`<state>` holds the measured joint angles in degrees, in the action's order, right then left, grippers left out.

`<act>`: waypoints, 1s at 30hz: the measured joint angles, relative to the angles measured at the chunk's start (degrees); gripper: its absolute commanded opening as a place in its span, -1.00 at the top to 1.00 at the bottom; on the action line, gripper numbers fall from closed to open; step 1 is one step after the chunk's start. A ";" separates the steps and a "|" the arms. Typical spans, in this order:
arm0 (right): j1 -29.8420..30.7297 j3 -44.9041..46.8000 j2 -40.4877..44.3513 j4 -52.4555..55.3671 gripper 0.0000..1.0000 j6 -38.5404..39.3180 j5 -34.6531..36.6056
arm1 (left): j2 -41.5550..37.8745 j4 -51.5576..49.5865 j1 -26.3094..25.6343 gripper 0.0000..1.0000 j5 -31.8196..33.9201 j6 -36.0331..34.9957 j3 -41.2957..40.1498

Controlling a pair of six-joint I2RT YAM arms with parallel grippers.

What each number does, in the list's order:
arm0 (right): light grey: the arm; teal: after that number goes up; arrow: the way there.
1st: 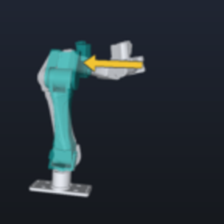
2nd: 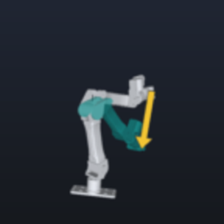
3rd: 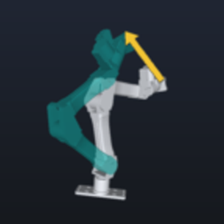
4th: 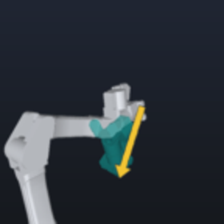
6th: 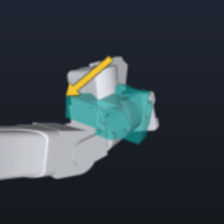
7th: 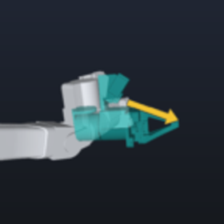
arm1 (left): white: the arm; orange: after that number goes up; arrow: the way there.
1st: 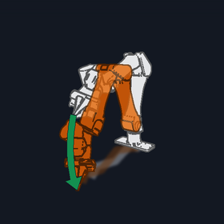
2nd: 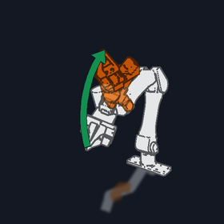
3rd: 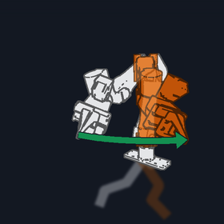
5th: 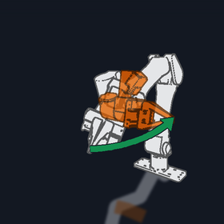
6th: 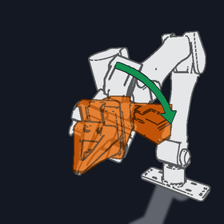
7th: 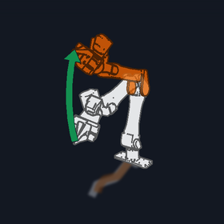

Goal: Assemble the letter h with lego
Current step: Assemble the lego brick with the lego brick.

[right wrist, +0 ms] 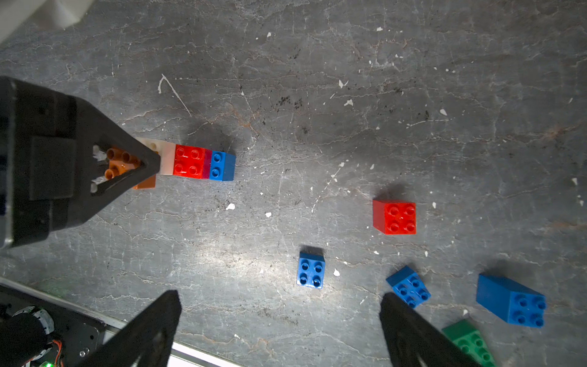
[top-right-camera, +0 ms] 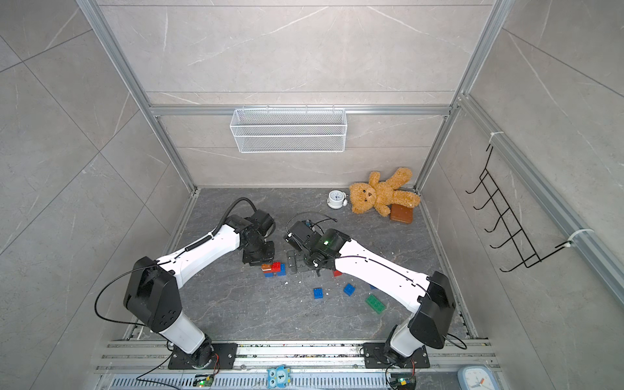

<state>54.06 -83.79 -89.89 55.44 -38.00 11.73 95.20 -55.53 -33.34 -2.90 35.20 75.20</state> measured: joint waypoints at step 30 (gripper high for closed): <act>0.00 1.01 0.00 -0.50 -1.00 -0.98 -0.66 | 2.67 -0.44 0.66 1.00 4.22 -0.02 1.88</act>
<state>54.06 -82.78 -89.89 54.94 -38.98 11.07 97.86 -55.96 -32.69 1.32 35.18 77.08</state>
